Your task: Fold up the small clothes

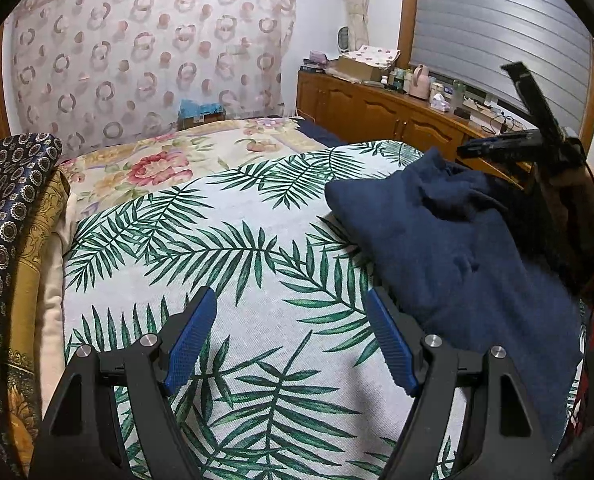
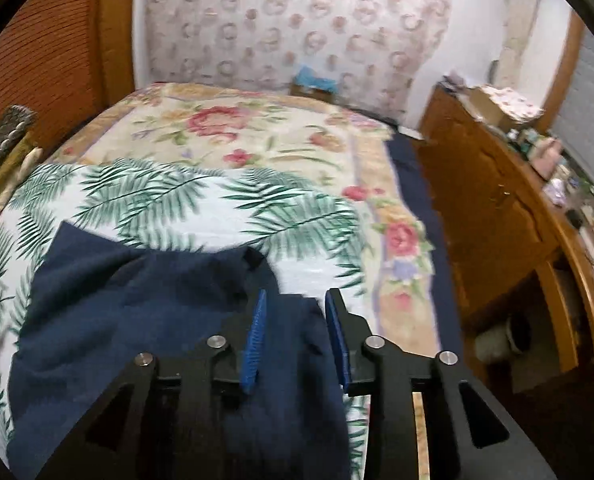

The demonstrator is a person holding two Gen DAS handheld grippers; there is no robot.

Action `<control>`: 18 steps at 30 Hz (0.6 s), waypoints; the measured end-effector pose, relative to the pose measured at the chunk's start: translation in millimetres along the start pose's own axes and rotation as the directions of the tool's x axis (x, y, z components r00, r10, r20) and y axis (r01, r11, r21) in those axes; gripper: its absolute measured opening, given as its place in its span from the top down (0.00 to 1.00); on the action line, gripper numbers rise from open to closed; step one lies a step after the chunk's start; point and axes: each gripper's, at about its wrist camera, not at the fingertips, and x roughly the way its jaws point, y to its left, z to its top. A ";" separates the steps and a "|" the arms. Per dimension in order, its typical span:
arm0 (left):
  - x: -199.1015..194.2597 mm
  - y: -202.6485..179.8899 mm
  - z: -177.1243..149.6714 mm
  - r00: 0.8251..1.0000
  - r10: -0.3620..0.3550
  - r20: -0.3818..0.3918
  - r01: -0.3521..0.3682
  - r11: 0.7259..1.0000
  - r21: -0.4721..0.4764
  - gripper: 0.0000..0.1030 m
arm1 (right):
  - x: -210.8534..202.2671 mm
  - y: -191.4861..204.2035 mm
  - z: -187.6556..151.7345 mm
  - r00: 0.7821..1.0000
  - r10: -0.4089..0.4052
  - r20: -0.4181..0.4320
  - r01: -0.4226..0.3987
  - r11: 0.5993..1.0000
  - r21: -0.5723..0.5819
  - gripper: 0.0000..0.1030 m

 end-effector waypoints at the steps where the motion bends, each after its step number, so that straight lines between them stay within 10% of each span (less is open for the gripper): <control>1: 0.2 -0.3 -0.3 1.000 0.000 -0.001 0.000 1.000 0.000 0.25 | -3.8 -4.6 0.1 1.000 -0.005 0.010 0.005 1.000 0.027 0.63; 18: 2.5 0.9 -3.6 1.000 0.007 -0.008 -0.007 1.000 0.004 0.25 | 36.3 31.2 -4.2 0.985 0.160 -0.066 -0.163 0.985 -0.056 0.63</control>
